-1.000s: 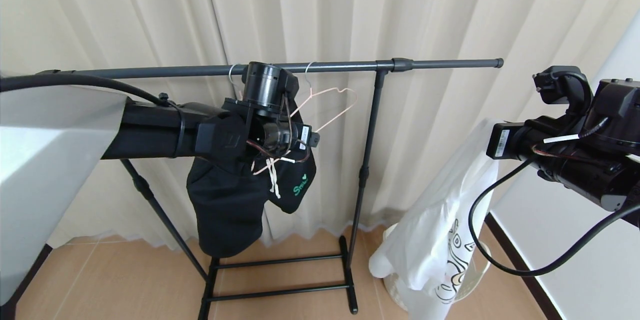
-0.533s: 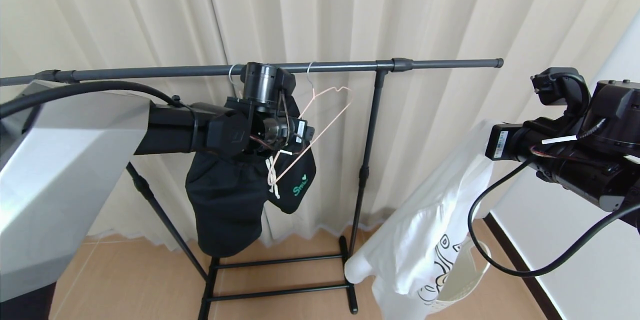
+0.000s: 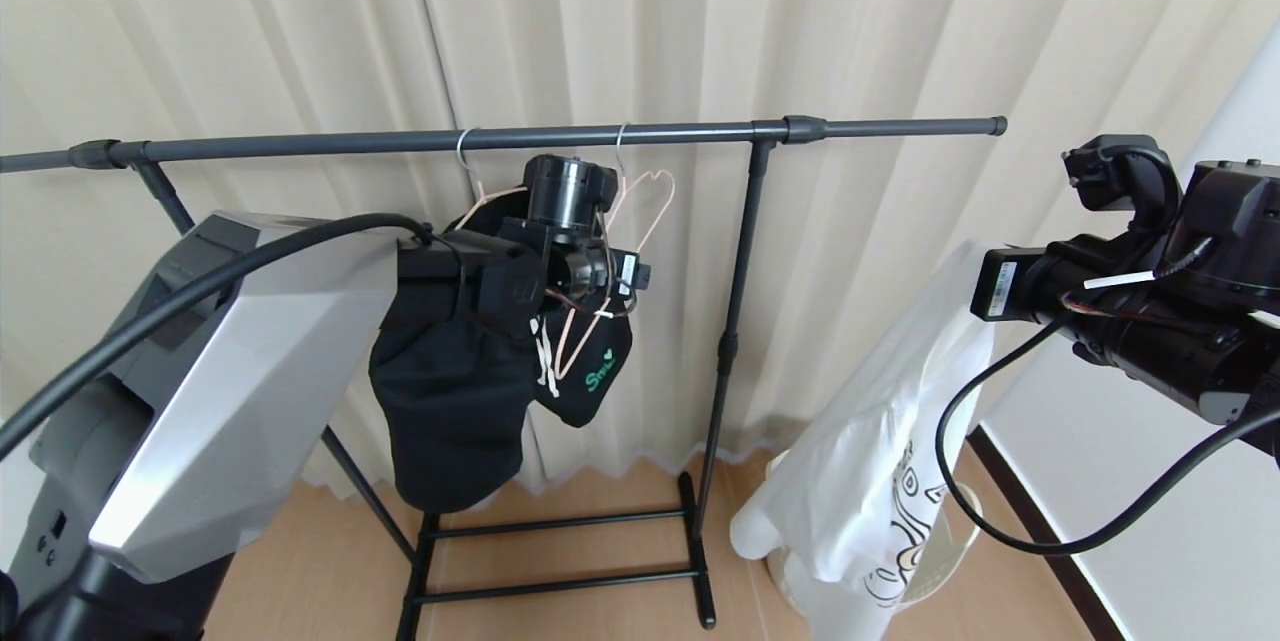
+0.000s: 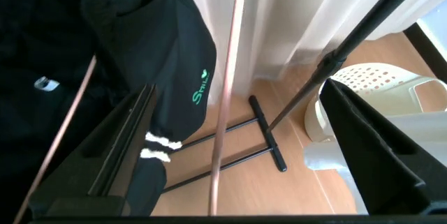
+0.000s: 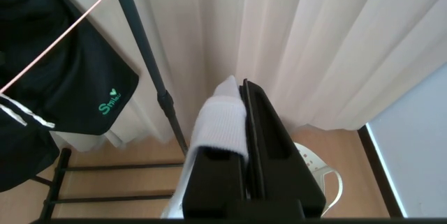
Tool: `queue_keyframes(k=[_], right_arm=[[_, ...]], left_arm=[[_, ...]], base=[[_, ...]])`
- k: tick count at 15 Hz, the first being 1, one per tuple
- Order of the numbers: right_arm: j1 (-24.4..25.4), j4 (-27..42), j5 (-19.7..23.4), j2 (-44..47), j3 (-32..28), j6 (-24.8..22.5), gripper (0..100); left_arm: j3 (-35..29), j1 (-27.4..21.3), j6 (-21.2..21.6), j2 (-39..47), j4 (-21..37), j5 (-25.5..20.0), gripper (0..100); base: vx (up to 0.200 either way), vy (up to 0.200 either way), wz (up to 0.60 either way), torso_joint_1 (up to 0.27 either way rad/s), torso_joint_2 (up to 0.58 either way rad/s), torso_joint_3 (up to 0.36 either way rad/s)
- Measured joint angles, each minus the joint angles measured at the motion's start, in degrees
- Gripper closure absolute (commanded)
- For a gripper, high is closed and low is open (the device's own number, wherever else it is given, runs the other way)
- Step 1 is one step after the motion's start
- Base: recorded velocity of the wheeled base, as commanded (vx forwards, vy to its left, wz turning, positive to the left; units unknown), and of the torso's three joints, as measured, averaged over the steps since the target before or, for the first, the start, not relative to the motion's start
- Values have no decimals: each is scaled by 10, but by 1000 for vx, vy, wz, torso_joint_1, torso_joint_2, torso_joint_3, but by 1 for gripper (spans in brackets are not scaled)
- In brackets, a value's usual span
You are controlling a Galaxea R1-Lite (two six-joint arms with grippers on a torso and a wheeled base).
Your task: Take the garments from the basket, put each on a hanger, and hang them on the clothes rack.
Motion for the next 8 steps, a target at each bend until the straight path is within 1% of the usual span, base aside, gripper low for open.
queue_keyframes(k=[4, 7, 8], right_arm=[[0, 0, 0, 0, 0, 0, 100], [0, 0, 0, 0, 0, 0, 100], [0, 0, 0, 0, 0, 0, 100]], left_arm=[[-10, 0, -5, 21, -2, 0, 0], [-13, -1, -13, 33, -6, 10, 0], [-14, -2, -14, 34, -6, 11, 100]], base=[[0, 0, 0, 0, 0, 0], [0, 0, 0, 0, 0, 0], [0, 0, 0, 0, 0, 0]])
